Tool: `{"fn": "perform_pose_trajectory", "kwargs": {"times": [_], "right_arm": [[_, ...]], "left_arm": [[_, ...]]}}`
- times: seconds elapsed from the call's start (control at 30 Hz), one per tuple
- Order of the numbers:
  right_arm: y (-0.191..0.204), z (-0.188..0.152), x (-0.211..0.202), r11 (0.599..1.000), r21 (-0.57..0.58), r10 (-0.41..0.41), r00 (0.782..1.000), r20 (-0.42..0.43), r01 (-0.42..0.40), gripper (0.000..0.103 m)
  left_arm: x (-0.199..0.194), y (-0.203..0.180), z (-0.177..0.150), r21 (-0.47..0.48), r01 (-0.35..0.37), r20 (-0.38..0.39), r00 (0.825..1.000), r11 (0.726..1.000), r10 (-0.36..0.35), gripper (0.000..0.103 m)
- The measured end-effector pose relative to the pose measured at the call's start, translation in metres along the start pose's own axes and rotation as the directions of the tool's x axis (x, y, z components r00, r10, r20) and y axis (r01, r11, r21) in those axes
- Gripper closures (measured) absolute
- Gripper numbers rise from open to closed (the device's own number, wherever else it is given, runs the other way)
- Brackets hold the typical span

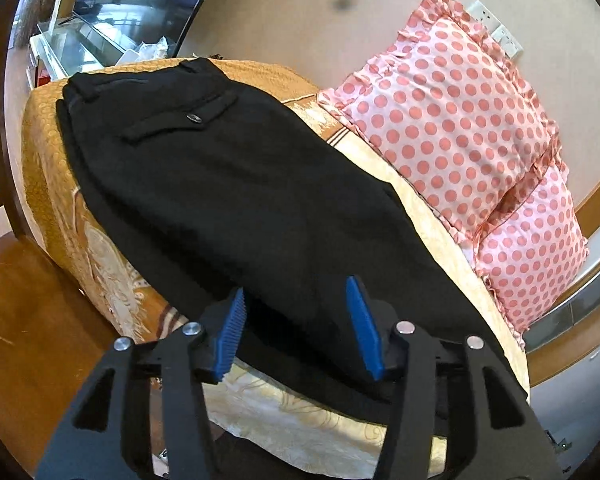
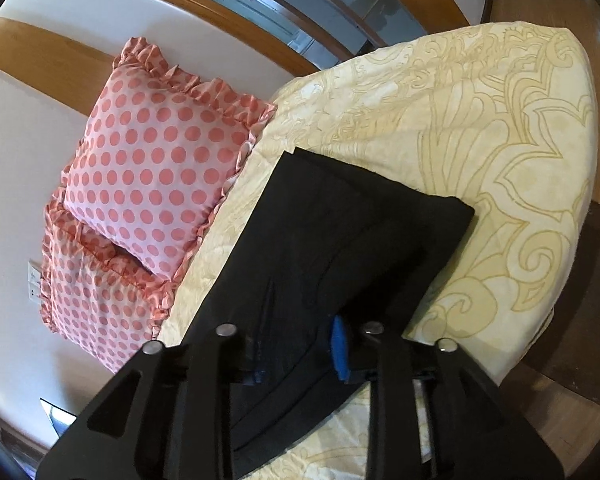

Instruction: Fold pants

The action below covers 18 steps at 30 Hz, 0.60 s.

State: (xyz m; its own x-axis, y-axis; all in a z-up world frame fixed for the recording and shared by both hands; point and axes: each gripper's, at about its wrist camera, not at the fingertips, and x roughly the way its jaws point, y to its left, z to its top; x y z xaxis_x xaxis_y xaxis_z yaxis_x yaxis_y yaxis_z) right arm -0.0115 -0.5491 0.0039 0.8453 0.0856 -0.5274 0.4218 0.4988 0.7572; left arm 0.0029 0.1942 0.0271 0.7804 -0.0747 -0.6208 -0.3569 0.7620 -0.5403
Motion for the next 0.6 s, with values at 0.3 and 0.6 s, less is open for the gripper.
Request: {"fn": "perform_pose_trajectory", "kwargs": {"times": [0.3,0.6], "right_arm": [[0.005,0.011,0.014,0.996,-0.052,-0.066,0.998,0.018,0.067,0.1],[-0.007,0.014,0.004,0.997,-0.011,-0.076,0.994,0.072,0.077,0.1]], "left_arm": [[0.008,0.014,0.011,-0.066,-0.005,-0.026,1.0,0.998,0.003,0.054],[0.009,0.021,0.016,-0.087,0.008,-0.039,0.999,0.996,-0.011,0.055]]}}
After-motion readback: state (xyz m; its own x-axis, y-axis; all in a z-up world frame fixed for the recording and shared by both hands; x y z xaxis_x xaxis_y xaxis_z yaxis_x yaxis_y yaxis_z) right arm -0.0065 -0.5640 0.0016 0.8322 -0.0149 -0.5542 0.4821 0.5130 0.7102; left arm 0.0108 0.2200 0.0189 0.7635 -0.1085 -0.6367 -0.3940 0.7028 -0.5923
